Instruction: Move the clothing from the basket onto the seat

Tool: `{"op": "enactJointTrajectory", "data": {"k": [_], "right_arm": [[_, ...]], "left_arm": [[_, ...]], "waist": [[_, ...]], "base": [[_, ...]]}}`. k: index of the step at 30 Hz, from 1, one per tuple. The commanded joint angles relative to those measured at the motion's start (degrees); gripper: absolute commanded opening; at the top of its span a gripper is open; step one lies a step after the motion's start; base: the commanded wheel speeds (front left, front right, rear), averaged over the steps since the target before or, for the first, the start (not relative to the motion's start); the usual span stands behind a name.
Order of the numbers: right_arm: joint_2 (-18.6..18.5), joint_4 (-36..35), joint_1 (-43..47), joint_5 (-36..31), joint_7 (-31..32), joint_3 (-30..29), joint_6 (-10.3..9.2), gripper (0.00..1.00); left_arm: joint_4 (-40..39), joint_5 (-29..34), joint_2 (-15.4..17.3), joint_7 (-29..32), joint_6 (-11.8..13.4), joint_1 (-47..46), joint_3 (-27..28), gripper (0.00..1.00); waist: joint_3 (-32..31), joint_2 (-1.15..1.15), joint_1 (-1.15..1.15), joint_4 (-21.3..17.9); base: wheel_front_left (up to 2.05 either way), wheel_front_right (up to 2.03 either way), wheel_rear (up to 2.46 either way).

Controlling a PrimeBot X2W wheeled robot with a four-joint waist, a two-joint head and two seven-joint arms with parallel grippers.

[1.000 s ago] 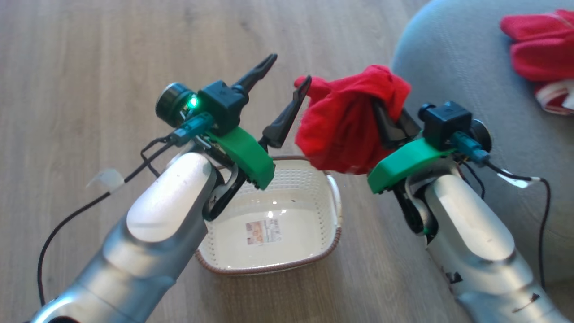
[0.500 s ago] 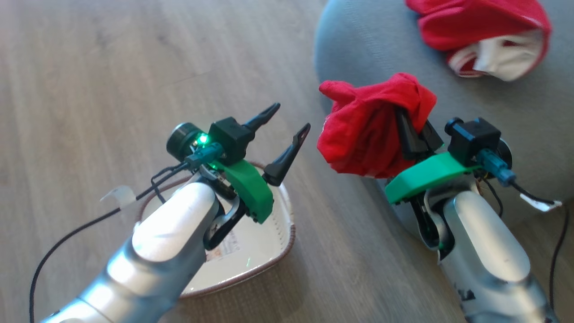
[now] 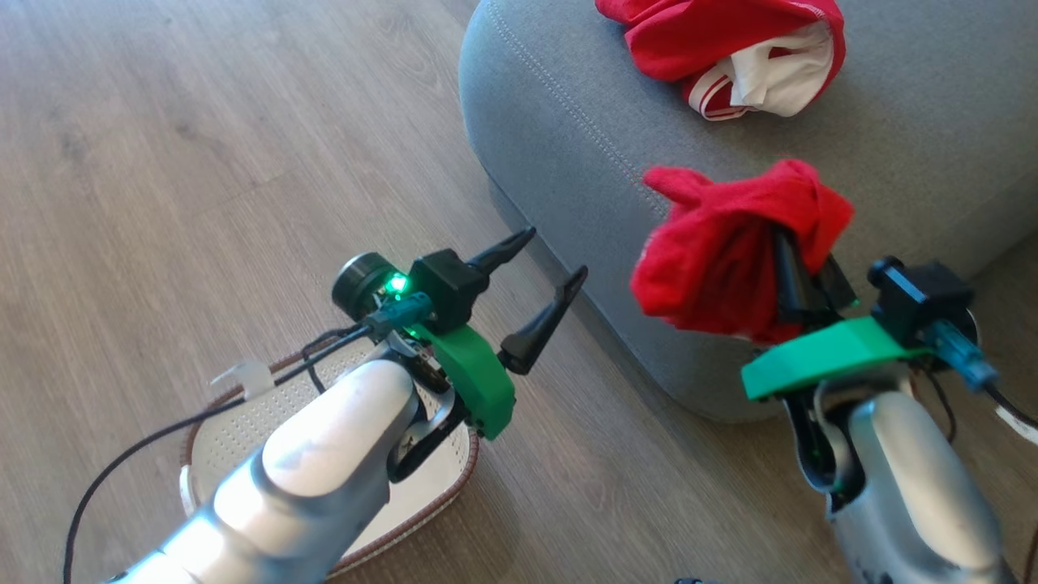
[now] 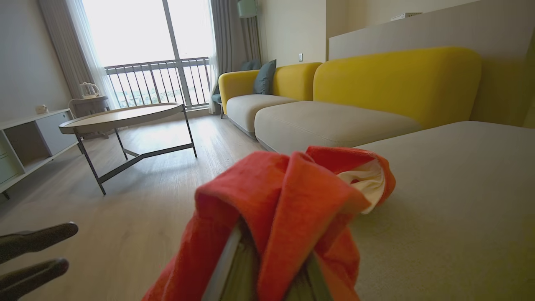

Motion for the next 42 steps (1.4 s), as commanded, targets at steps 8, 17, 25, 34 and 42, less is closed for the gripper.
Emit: {"op": "enactJointTrajectory", "data": {"k": [8, 17, 25, 34, 42], "right_arm": [[0.1, -7.8, 4.7, -1.1, -0.3, -3.8, 0.40, 0.00], [-2.6, -8.2, -1.8, -2.7, -0.3, -6.9, 0.40, 0.00], [-7.0, -4.8, -14.5, -2.1, -0.3, -10.4, 0.40, 0.00], [-12.3, 1.5, -27.6, -3.1, -0.3, -13.2, 0.40, 0.00], [-17.7, 5.3, -38.7, -6.5, -0.3, -16.6, 0.40, 0.00]], "left_arm": [[-2.1, -0.8, 0.6, -0.7, -0.4, -4.0, -0.3, 1.00], [-5.8, -0.2, 2.7, -0.8, -0.4, -2.9, -0.4, 1.00], [-9.4, 0.5, 5.5, -0.8, -0.4, -3.4, -2.0, 1.00], [-12.4, 0.9, 8.0, -0.5, -0.4, -5.8, -3.2, 1.00], [-14.0, 1.4, 10.7, 0.5, -0.4, -6.9, -3.6, 1.00]], "waist": [[1.1, 0.00, 0.00, -0.3], [4.7, 0.00, 0.00, -0.3], [11.3, 0.00, 0.00, 2.0], [18.7, 0.00, 0.00, 5.3], [24.5, 0.00, 0.00, 7.5]], "base": [[0.00, 0.00, 0.00], [0.00, 0.00, 0.00], [0.00, 0.00, 0.00], [0.00, 0.00, 0.00], [0.00, 0.00, 0.00]]}}
